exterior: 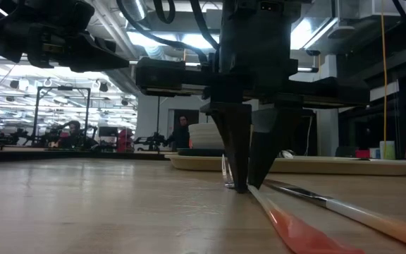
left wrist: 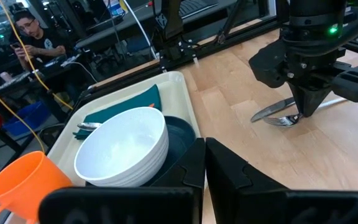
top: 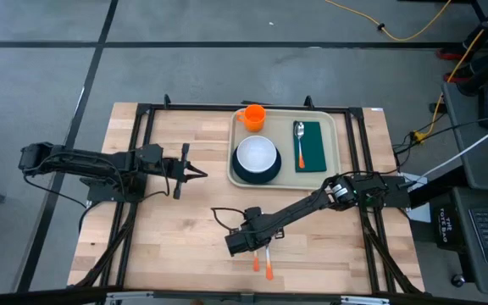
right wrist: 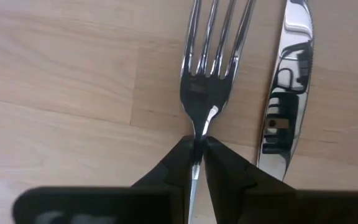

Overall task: Set up tray
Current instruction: Put the orange fork to the right of the orange spoon on the serving tray

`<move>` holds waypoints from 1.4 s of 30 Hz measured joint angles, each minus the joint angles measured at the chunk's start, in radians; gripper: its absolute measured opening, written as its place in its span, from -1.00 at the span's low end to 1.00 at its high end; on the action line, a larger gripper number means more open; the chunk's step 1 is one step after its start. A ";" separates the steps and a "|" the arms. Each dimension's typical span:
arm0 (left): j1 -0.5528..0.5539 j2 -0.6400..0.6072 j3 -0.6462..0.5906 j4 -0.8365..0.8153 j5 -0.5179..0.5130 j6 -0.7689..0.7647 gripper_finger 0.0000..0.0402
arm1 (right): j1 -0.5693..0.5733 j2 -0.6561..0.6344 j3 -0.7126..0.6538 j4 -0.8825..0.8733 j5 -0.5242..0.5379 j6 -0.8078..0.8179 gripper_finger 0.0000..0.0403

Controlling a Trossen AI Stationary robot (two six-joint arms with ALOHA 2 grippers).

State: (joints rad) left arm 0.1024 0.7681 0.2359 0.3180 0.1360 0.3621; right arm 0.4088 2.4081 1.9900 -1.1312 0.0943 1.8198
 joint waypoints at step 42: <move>0.000 0.000 0.000 0.005 -0.003 0.000 -0.98 | 0.002 0.006 0.140 -0.101 0.124 -0.229 -0.94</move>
State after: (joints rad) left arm 0.1024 0.7681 0.2362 0.3225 0.1329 0.3620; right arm 0.4107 2.4139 2.1299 -1.2327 0.2179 1.5913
